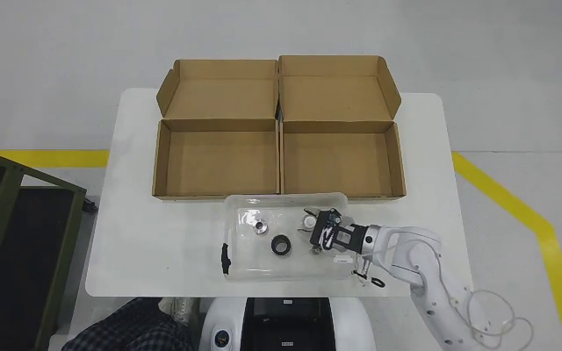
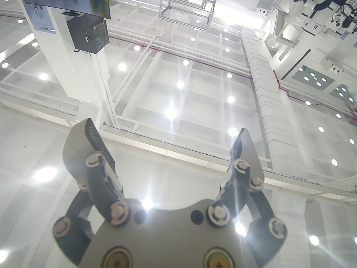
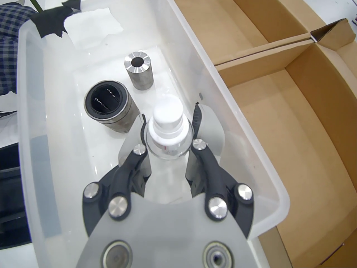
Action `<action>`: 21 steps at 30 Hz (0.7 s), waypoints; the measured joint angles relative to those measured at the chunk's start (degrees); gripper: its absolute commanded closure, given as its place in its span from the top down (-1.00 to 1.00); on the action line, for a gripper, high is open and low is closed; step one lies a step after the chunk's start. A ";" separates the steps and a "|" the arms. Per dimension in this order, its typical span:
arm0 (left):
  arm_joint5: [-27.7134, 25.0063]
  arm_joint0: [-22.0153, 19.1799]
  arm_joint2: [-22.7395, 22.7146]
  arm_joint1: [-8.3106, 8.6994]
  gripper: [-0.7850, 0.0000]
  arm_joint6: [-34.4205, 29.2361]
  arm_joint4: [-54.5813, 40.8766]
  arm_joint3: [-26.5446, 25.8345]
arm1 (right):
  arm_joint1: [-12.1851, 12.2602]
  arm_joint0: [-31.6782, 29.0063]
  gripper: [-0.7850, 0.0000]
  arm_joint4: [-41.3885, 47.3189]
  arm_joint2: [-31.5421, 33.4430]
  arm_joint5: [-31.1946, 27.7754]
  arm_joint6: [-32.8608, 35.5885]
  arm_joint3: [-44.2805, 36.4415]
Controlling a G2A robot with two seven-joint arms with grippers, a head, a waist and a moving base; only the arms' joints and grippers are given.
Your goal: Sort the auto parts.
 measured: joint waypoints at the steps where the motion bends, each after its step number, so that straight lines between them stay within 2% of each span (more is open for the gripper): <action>1: 0.00 0.00 0.00 0.00 1.00 0.00 0.00 0.00 | 0.06 -0.08 -1.00 -0.01 0.11 -0.11 -0.13 -0.40; 11: 0.00 0.00 0.00 0.00 1.00 0.00 0.00 0.00 | 0.55 0.60 -1.00 2.32 2.41 -0.06 -4.24 -3.81; 21: 0.00 0.00 0.00 0.00 1.00 0.00 0.00 0.00 | 0.65 3.30 -1.00 11.16 4.38 -3.33 -17.32 -5.28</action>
